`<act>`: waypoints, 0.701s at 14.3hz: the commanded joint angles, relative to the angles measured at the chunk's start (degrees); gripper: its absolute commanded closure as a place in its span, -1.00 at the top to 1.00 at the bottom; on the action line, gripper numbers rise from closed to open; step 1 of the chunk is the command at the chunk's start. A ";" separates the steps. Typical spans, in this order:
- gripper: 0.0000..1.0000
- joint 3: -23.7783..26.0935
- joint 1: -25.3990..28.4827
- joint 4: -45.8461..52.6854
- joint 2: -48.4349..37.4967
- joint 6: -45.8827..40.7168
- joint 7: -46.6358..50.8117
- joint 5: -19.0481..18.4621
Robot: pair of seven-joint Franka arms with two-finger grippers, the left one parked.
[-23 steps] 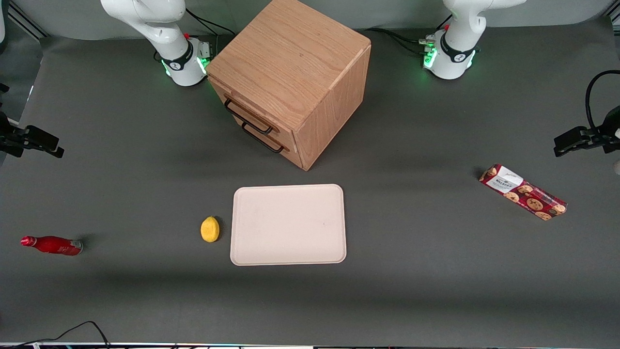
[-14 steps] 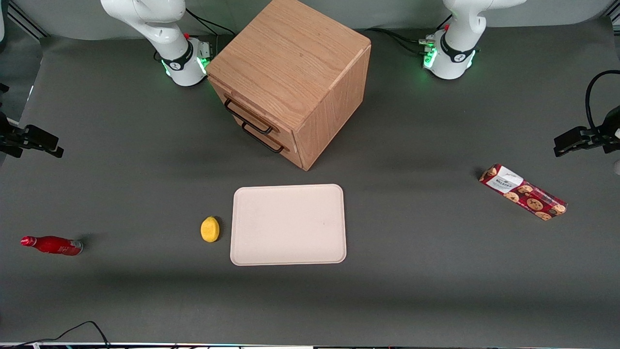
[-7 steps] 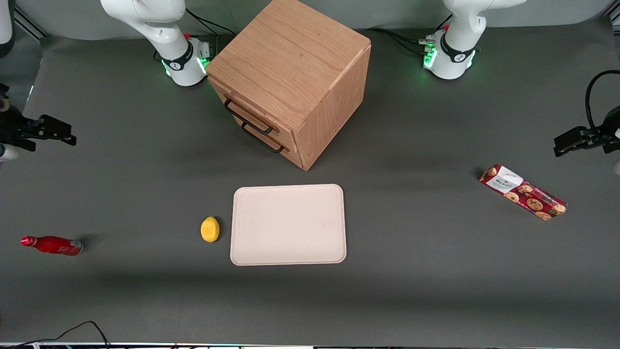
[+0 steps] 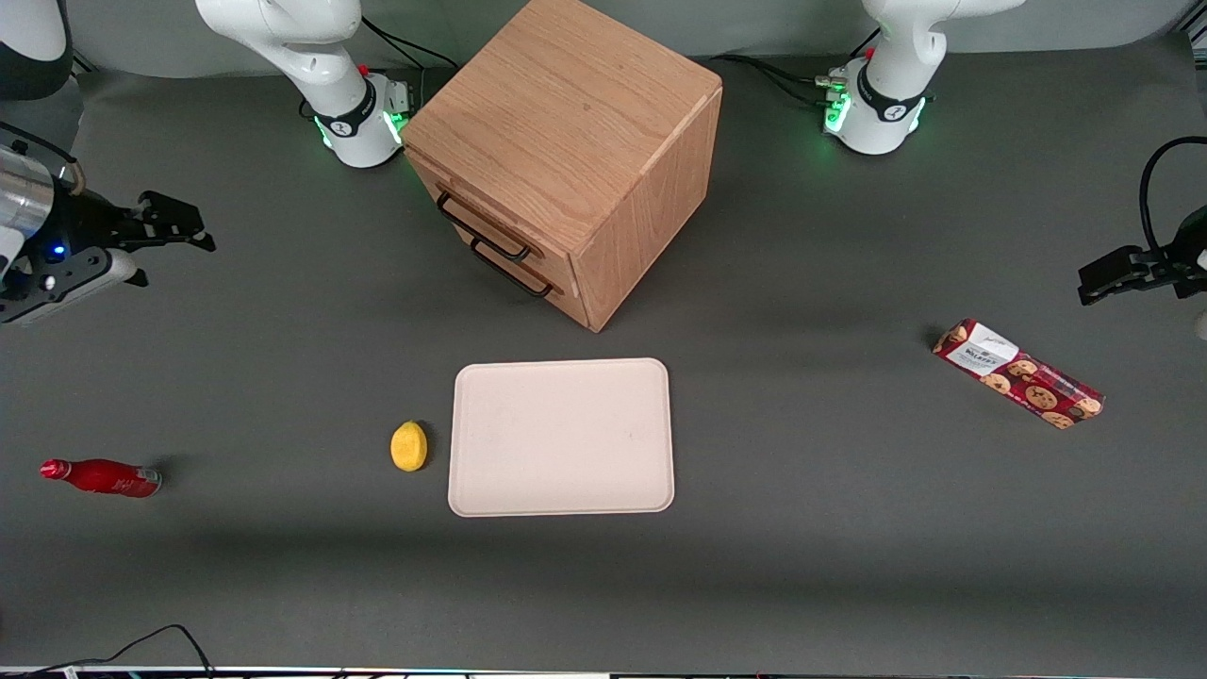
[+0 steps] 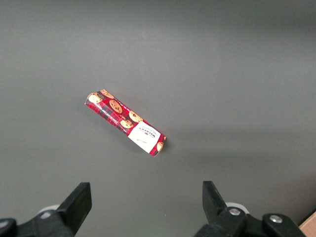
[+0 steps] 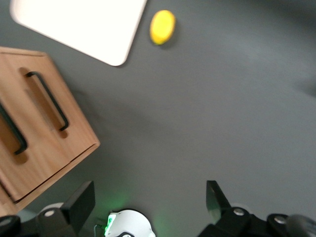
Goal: Open upper drawer
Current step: 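Move the right gripper toward the upper drawer's black handle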
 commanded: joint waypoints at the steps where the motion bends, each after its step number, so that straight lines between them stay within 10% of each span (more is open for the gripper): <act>1: 1.00 0.10 1.12 -1.97 0.25 -0.77 -4.77 3.12; 10: 1.00 11.16 2.62 -15.68 -1.41 11.60 -3.98 9.53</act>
